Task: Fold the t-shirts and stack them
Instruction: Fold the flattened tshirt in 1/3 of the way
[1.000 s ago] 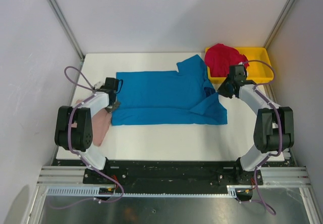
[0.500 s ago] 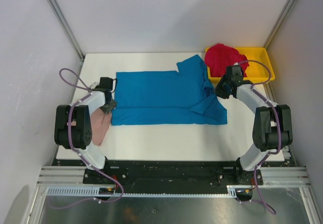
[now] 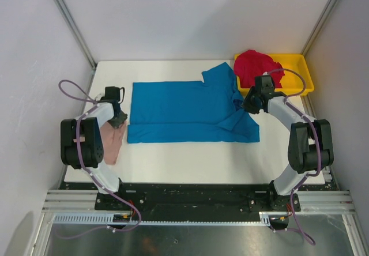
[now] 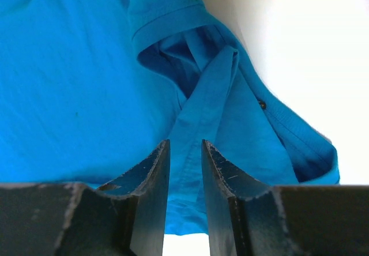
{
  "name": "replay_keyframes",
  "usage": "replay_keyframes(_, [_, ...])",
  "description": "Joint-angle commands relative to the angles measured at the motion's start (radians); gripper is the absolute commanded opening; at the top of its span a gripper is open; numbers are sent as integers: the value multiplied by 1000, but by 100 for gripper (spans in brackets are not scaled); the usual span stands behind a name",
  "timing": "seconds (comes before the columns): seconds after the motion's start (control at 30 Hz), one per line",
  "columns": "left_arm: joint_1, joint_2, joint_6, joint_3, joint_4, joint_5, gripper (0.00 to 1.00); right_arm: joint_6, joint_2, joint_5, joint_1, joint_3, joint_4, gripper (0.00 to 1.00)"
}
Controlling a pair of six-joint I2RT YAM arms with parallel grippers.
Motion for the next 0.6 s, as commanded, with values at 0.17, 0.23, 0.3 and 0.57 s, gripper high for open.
replay_keyframes(0.17, [-48, -90, 86, 27, 19, 137, 46, -33, -35, 18, 34, 8, -35, 33])
replay_keyframes(0.23, [-55, -114, 95, 16, 21, 163, 51, -41, -38, 29, 46, 8, -56, 33])
replay_keyframes(0.3, [-59, -139, 106, 6, 22, 181, 54, -49, -41, 48, 63, 5, -74, 33])
replay_keyframes(0.57, [-109, -229, 116, -47, 22, 234, 50, -37, -42, 27, 97, -53, -60, 33])
